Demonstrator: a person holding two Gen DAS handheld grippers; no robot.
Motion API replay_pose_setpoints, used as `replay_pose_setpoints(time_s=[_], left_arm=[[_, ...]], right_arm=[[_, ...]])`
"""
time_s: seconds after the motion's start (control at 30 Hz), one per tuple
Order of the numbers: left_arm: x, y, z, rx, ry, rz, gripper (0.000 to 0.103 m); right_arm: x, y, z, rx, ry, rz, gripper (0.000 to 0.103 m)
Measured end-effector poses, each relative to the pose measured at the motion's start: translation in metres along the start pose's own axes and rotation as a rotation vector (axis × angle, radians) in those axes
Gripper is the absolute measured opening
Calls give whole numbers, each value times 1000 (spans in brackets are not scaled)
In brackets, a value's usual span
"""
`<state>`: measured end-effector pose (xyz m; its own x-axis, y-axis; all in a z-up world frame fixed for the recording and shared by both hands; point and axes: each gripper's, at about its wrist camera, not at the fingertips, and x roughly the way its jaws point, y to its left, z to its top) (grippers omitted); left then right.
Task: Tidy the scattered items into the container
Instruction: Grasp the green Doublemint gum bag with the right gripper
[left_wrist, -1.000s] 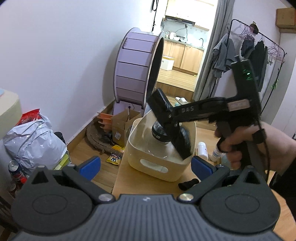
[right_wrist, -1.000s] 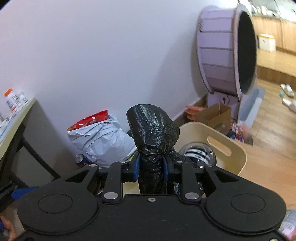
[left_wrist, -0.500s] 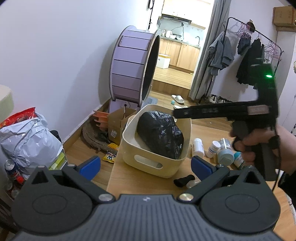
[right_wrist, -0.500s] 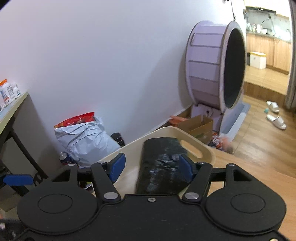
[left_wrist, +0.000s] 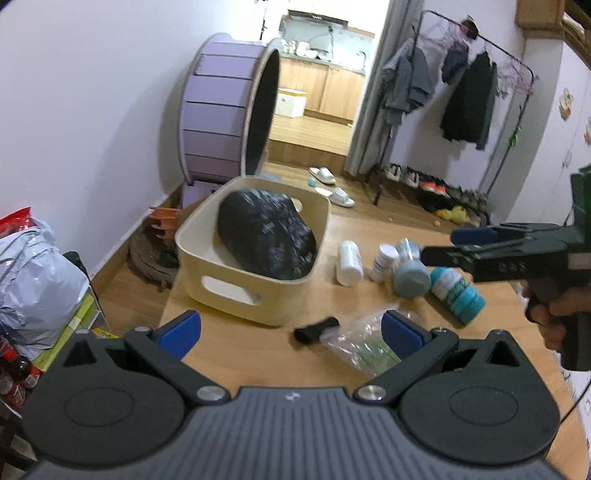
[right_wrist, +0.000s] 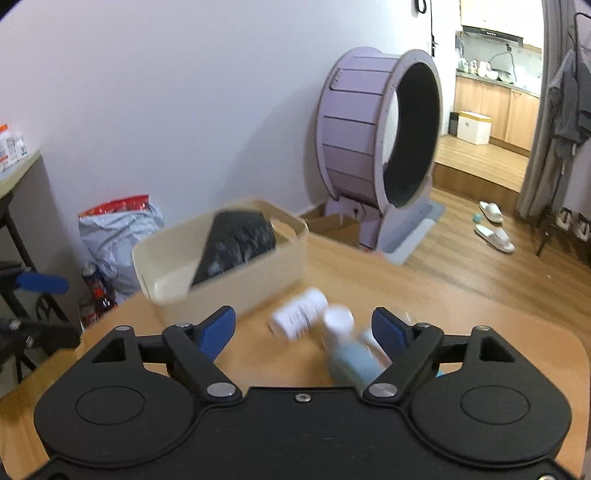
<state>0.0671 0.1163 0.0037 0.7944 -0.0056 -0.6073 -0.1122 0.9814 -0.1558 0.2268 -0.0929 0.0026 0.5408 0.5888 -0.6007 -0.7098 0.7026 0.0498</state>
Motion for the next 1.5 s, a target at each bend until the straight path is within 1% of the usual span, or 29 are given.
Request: replay_pose_setpoints(time_s=[0.1,0.17,0.27,0.37,0.4,0.43,0.47,0.53,0.6,0.83,0.9,0.93,0.97,1.1,1.17,1.4,1.47,1.5], left_arm=[[7,-8,-6,27,10,8,103],[11,-10,-9,47,3,2,103],[15,-9,-13,70,-31,13,100],[15,-6,-14,74,-74,41,97],[15,-5,-14,71,-73,36,96],[14,-4,-14,69,-69,28,92],[14,-3,-14,67,-65,19,85],[14,-4,-15,69,-41,-19,81],[12,-7,-17,74,-38,-38,81],[11,-13,-24,56,-28,-41,81],[11,-14,-25,50,-20,-48,81],[11,-14,-25,47,-13,-56,81],[11,-14,-26,46,-6,-66,81],[11,-20,-29,49,9,-110,82],[11,-23,-31,52,13,-129,83],[12,-31,-40,50,39,-173,83],[11,-33,-42,55,41,-178,84],[11,-33,-43,58,40,-178,84]], right_arm=[[-7,-2,-20,26,17,-7,81],[-9,-1,-32,40,31,2,81],[-11,5,-45,36,37,-3,81],[-13,9,-52,51,31,20,83],[-14,10,-54,54,31,27,83],[-13,12,-56,47,38,31,84],[-12,13,-59,40,45,34,84],[-10,15,-65,30,61,31,84],[-8,16,-69,32,74,34,84],[6,21,-76,23,114,53,83],[11,23,-79,20,124,74,77],[12,23,-81,24,128,93,68],[13,23,-82,30,130,111,56],[8,17,-85,111,110,152,28],[5,12,-86,157,100,166,25],[-13,13,-85,170,60,157,20],[-19,12,-83,173,44,158,14],[-22,12,-81,175,38,159,13]])
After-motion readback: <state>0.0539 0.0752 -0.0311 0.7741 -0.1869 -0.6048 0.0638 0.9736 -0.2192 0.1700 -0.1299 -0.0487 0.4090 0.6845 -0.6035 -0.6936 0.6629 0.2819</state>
